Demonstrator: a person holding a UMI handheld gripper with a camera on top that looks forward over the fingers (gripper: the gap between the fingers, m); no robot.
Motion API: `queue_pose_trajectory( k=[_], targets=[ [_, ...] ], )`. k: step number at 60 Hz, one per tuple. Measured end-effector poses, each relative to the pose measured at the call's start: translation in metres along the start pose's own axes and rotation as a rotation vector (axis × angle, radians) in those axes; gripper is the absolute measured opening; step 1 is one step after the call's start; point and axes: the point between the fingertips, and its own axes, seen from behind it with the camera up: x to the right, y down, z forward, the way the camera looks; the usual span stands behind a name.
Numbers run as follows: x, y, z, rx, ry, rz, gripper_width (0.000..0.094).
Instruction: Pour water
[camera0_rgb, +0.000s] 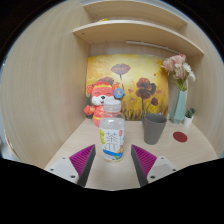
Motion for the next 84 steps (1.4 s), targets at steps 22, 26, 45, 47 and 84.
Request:
queue_pose_trajectory(
  k=[22, 26, 45, 47, 84],
  targets=[
    [-0.009, -0.028, 0.071, 0.113, -0.037, 0.051, 0.0635],
    [-0.010, -0.032, 0.076, 0.140, -0.043, 0.050, 0.0556],
    [-0.011, -0.035, 0.084, 0.150, -0.008, 0.054, 0.0396],
    [-0.012, -0.035, 0.085, 0.140, -0.006, 0.055, 0.0396],
    [0.037, -0.153, 0.116, 0.128, -0.127, 1.213, 0.0397]
  ],
)
